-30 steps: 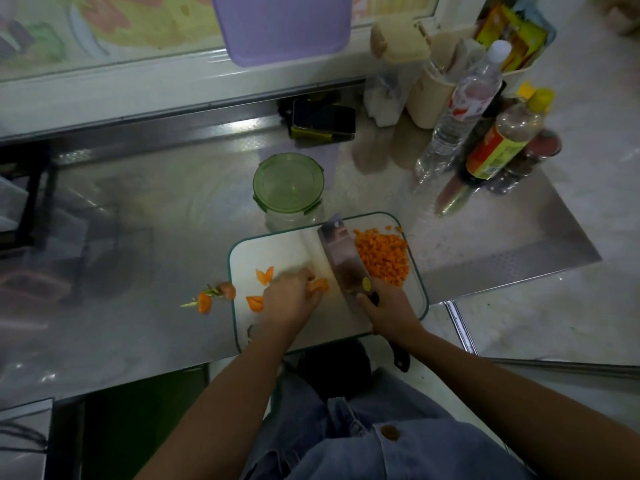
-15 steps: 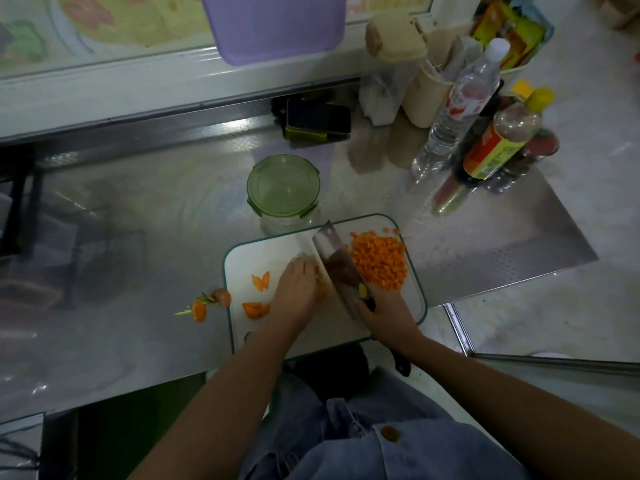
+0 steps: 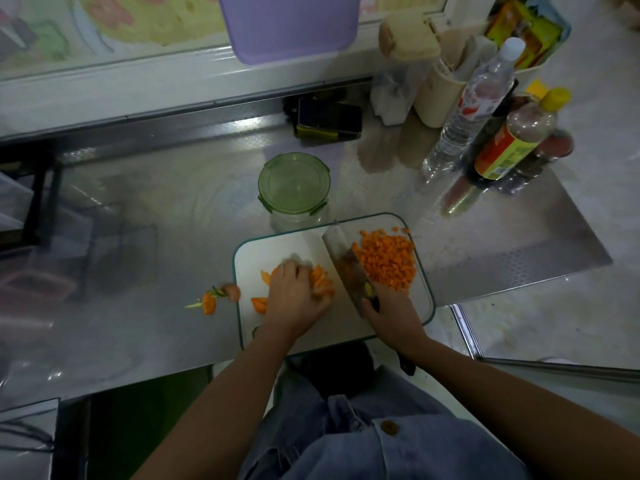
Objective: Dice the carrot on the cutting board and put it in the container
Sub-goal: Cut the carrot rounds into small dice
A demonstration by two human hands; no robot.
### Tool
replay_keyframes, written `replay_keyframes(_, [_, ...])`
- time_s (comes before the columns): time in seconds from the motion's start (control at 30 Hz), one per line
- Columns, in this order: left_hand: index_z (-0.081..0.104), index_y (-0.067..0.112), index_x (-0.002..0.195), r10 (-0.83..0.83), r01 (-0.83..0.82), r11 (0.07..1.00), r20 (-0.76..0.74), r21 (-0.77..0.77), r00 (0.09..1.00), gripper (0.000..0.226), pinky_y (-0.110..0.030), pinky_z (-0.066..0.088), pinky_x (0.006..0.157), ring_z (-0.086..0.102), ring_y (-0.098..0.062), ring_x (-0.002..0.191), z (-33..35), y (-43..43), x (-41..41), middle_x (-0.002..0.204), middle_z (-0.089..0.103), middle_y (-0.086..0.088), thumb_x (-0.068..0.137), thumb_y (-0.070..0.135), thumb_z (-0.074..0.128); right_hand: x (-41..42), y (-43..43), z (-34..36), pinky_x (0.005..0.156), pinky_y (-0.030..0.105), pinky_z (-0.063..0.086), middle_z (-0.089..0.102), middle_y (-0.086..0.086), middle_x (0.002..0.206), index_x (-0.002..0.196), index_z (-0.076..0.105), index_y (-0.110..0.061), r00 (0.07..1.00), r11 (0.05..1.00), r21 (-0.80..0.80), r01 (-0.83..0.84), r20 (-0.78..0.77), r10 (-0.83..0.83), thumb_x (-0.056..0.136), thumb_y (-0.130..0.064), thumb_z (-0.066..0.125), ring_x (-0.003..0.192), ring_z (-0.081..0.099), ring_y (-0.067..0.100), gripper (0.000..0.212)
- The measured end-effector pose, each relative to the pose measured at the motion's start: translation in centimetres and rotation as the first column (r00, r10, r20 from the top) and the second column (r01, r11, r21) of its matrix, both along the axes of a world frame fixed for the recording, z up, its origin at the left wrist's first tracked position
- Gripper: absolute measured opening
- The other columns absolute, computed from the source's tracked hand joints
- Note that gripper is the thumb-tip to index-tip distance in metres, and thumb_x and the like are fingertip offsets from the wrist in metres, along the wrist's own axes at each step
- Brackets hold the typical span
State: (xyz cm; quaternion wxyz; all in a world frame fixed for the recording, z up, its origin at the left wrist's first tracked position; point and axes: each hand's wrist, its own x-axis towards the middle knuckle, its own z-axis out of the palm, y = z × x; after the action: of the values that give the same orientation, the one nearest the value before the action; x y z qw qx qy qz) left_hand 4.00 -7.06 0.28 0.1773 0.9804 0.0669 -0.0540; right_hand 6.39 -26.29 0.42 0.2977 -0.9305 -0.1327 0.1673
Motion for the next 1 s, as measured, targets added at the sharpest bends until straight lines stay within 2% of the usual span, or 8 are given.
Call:
replay_keyframes(0.13, [0.063, 0.007, 0.109, -0.076, 0.075, 0.997, -0.059, -0.008, 0.995, 0.045, -0.039, 0.042, 0.083, 0.052, -0.031, 0.093, 0.1, -0.3, 0.3, 0.099, 0.054, -0.014, 0.075, 0.036, 0.064, -0.3, 0.2, 0.3, 0.057, 0.032, 0.037, 0.050, 0.005, 0.069, 0.092, 0.057, -0.007, 0.999, 0.999, -0.017, -0.039, -0.010, 0.039, 0.092, -0.019, 0.053, 0.063, 0.049, 0.020, 0.013])
replay_keyframes(0.2, [0.060, 0.009, 0.116, -0.088, 0.086, 0.996, -0.087, -0.023, 0.992, 0.040, -0.037, 0.040, 0.088, 0.050, -0.030, 0.101, 0.0, -0.3, 0.3, 0.107, 0.054, -0.013, 0.081, 0.029, 0.064, -0.3, 0.4, 0.5, 0.057, 0.029, 0.034, 0.050, 0.004, 0.071, 0.093, 0.057, -0.008, 0.998, 0.998, -0.029, -0.058, -0.002, 0.058, 0.093, -0.019, 0.053, 0.064, 0.048, 0.018, 0.012])
replay_keyframes(0.4, [0.061, 0.010, 0.118, -0.040, 0.036, 0.996, -0.049, -0.077, 0.998, 0.042, -0.033, 0.039, 0.090, 0.050, -0.027, 0.104, -0.1, -0.1, 0.0, 0.109, 0.056, -0.011, 0.083, 0.033, 0.065, 0.2, 0.9, 1.6, 0.058, 0.033, 0.037, 0.046, 0.002, 0.068, 0.083, 0.051, -0.013, 0.999, 0.998, -0.036, -0.047, 0.024, 0.048, 0.092, -0.019, 0.053, 0.064, 0.046, 0.019, 0.011])
replay_keyframes(0.5, [0.068, 0.012, 0.107, -0.009, 0.006, 0.997, -0.048, -0.080, 0.999, 0.031, -0.030, 0.038, 0.082, 0.052, -0.025, 0.098, -0.2, -0.2, 0.0, 0.103, 0.057, -0.009, 0.086, 0.033, 0.063, 0.2, 1.5, 2.1, 0.061, 0.038, 0.044, 0.055, 0.008, 0.074, 0.091, 0.056, -0.009, 0.995, 0.993, -0.071, -0.090, 0.036, 0.092, 0.092, -0.020, 0.051, 0.068, 0.053, 0.024, 0.013])
replay_keyframes(0.57, [0.071, 0.014, 0.104, 0.014, -0.019, 0.996, -0.056, -0.092, 0.998, 0.023, -0.027, 0.036, 0.079, 0.053, -0.023, 0.096, -0.3, -0.3, 0.1, 0.101, 0.057, -0.006, 0.086, 0.025, 0.062, 0.0, 1.8, 2.3, 0.061, 0.039, 0.047, 0.060, 0.010, 0.077, 0.094, 0.057, -0.009, 0.991, 0.988, -0.095, -0.121, 0.044, 0.126, 0.091, -0.021, 0.050, 0.070, 0.058, 0.027, 0.014])
replay_keyframes(0.7, [0.073, 0.014, 0.104, 0.032, -0.039, 0.987, -0.043, -0.154, 0.999, 0.025, -0.028, 0.036, 0.079, 0.055, -0.025, 0.096, -0.4, -0.5, 0.2, 0.102, 0.060, -0.009, 0.083, 0.013, 0.060, -0.6, 2.3, 2.5, 0.060, 0.040, 0.050, 0.060, 0.011, 0.076, 0.094, 0.055, -0.010, 0.986, 0.980, -0.128, -0.153, 0.046, 0.160, 0.091, -0.016, 0.049, 0.068, 0.059, 0.027, 0.009])
replay_keyframes(0.83, [0.076, 0.013, 0.098, 0.096, -0.099, 0.974, -0.026, -0.203, 0.995, 0.024, -0.021, 0.028, 0.072, 0.056, -0.025, 0.093, -0.4, -0.6, 0.3, 0.099, 0.062, -0.010, 0.080, 0.006, 0.062, -0.9, 2.7, 2.3, 0.061, 0.038, 0.047, 0.050, 0.004, 0.073, 0.096, 0.054, -0.010, 0.989, 0.977, -0.157, -0.143, 0.020, 0.148, 0.090, -0.016, 0.049, 0.069, 0.058, 0.026, 0.009])
replay_keyframes(1.0, [0.076, 0.010, 0.092, 0.196, -0.203, 0.944, -0.050, -0.260, 0.979, 0.021, -0.020, 0.025, 0.066, 0.057, -0.024, 0.089, -0.3, -1.0, 0.5, 0.098, 0.064, -0.009, 0.078, 0.004, 0.062, -1.0, 3.3, 1.5, 0.061, 0.038, 0.050, 0.063, 0.013, 0.082, 0.097, 0.055, -0.008, 0.987, 0.960, -0.229, -0.159, -0.004, 0.162, 0.091, -0.018, 0.048, 0.074, 0.063, 0.031, 0.014])
